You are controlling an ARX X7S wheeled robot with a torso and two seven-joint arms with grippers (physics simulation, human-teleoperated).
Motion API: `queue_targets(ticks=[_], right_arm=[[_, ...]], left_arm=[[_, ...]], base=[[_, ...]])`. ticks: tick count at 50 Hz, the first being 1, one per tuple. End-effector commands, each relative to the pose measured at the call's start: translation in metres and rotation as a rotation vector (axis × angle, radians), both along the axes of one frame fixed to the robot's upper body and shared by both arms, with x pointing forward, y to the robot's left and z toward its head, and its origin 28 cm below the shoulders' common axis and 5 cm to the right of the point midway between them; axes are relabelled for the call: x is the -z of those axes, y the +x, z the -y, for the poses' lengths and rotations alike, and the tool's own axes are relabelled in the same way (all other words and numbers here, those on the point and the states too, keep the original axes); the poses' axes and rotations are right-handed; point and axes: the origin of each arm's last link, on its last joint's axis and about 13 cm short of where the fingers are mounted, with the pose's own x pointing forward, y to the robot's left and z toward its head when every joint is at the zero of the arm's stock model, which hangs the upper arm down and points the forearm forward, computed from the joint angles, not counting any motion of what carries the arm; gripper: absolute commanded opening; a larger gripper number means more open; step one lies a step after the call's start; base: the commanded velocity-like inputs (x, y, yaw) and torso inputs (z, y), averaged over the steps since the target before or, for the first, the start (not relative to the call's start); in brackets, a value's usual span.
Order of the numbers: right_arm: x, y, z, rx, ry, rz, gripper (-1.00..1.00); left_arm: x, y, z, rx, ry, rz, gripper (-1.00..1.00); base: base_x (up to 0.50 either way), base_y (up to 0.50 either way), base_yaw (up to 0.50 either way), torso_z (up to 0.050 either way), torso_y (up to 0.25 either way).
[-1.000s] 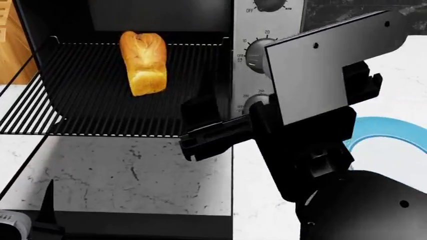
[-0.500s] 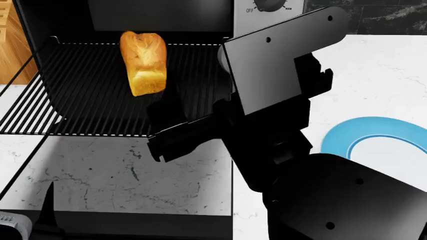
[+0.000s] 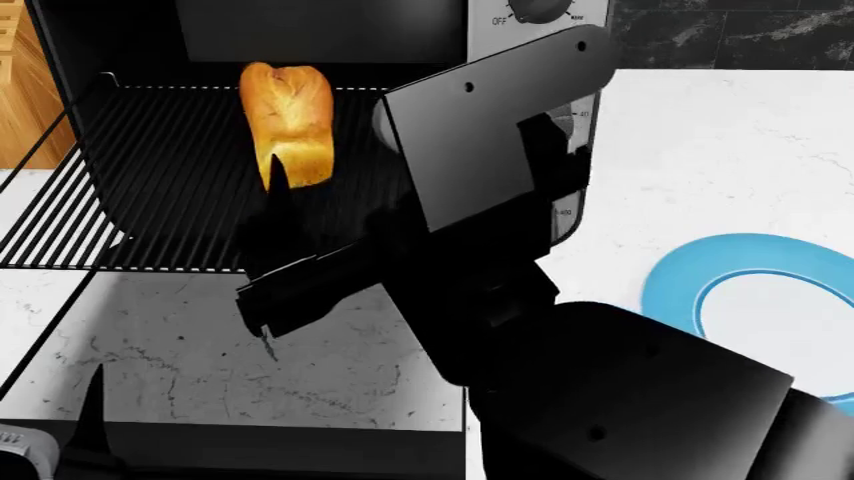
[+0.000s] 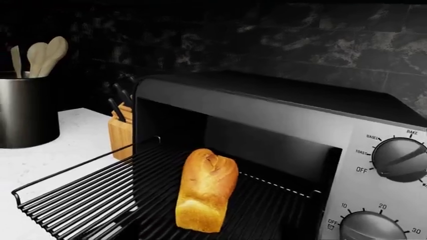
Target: Pick the bread from the rack and place it on the plate on the counter.
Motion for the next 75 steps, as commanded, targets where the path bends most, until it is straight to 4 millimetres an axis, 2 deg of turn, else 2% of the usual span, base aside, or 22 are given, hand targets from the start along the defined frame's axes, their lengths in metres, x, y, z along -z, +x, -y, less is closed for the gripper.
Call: queue_targets(ticks=[1,28,34,75], right_arm=[[0.0,0.001,-0.007,-0.031,0.042,-0.001,1.0],[0.007,0.02,-0.021,-0.044,0.033,-0.039,1.0],[0.011,0.024,-0.024,-0.046,0.033,-0.054,1.0],[0.012,0.055,-0.038,-0.049,-0.005,-0.099,1.0]], left_arm=[[-0.003,0.004,-0.002,-0.013,-0.028,0.023,1.0],[0.002,0.003,-0.004,-0.017,-0.027,0.018,1.0],[-0.003,0.001,-0.005,-0.016,-0.022,0.026,1.0],[0.0,0.0,-0.006,-0.018,-0.019,0.018,1.0]], base=[[0.0,0.0,0.0,0.0,0.0],[0.0,0.0,0.0,0.0,0.0],[0.0,0.0,0.0,0.0,0.0],[0.0,0.0,0.0,0.0,0.0]])
